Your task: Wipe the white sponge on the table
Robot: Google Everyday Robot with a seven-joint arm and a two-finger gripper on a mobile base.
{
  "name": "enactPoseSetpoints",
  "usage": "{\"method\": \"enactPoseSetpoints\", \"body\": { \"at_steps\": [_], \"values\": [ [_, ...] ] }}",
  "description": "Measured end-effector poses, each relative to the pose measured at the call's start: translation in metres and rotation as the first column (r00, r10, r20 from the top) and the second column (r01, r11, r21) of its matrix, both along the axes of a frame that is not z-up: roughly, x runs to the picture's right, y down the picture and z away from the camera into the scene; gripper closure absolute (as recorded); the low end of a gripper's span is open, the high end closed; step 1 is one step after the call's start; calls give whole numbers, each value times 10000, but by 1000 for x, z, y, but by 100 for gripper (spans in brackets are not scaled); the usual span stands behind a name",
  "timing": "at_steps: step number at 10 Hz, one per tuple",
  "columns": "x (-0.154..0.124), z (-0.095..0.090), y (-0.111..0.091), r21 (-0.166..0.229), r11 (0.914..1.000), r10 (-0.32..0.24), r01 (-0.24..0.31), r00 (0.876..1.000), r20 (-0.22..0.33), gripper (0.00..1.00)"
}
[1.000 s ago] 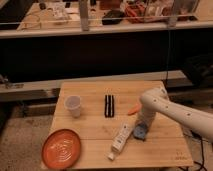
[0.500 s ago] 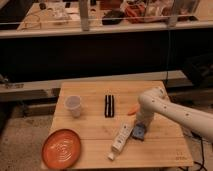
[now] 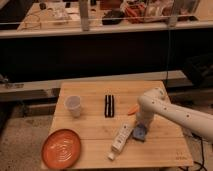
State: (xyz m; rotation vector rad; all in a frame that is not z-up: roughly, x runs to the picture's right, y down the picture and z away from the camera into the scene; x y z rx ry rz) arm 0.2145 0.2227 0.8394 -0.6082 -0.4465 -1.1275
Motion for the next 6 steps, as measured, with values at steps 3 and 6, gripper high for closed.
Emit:
{"method": "enactPoseSetpoints", "body": {
  "at_steps": [3,6],
  "values": [
    [27,10,-6,-249,9994,236,-236,9997,9,100],
    [44,13,-6,-380,9984,423,-423,9991,-24,100]
  ]
}}
